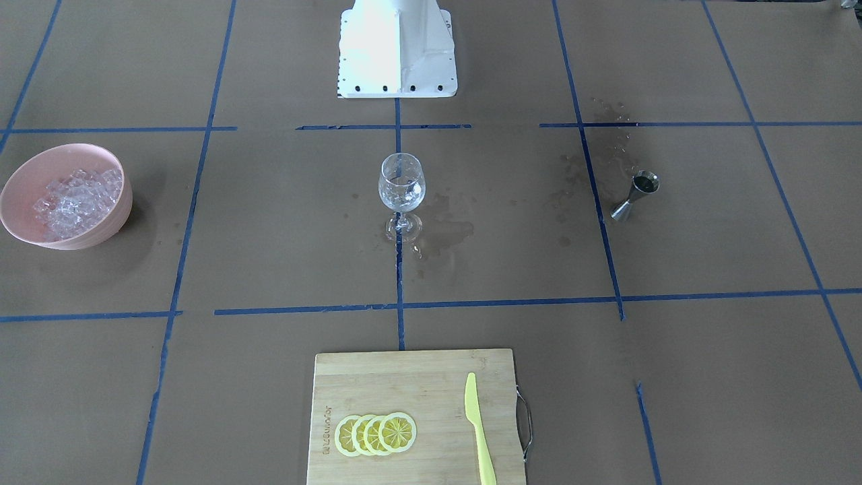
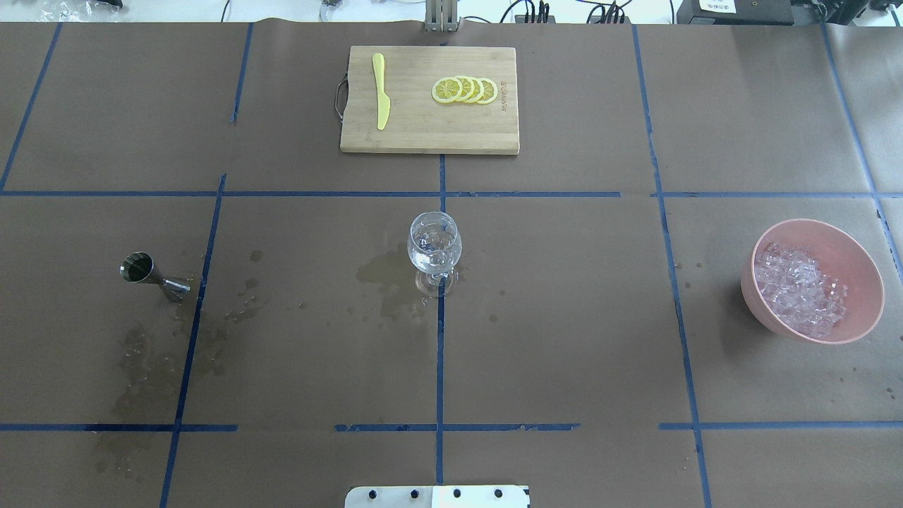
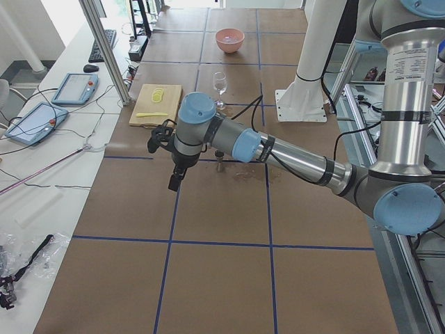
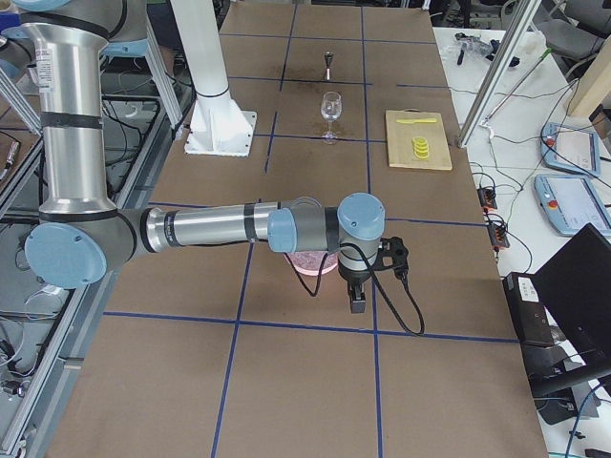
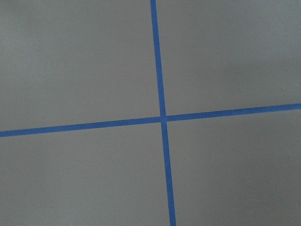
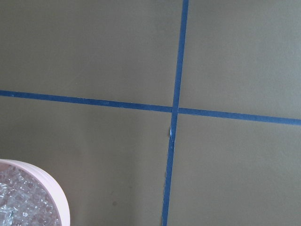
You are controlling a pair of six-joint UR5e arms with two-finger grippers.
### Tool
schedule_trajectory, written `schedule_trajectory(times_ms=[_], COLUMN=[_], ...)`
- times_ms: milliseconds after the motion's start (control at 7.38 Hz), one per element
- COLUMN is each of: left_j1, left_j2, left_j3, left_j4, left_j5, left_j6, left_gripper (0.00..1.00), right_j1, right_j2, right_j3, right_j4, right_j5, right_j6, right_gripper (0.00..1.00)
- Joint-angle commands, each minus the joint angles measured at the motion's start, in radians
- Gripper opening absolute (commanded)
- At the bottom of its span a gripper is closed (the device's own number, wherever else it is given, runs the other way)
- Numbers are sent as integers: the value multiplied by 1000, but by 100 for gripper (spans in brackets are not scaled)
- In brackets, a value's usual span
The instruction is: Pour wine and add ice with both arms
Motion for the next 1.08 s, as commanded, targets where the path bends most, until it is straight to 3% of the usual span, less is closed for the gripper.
schedule_trajectory(times_ms=[0,271,542,677,948], left_j1=[97,235,438,515,545], left_j2=[4,17,107,198,393], left_j3=[-169,-322,-435,-436,-430], left_j4=[-4,-12,-79,-204,-462], left_j5=[9,122,286,363,425], left_j6=[-231,-458,-699,-772,-798], left_gripper=[100,100,100,100,100], right_j1=[-10,-23,-24,-24,-24], right_j2=[-6,-7,5,14,14], right_j3=[3,-1,14,35,65], right_j4=[3,1,-3,-9,-11], right_j5=[5,5,10,8,54], right_j6=[5,6,8,18,87], right_gripper=[100,100,100,100,100])
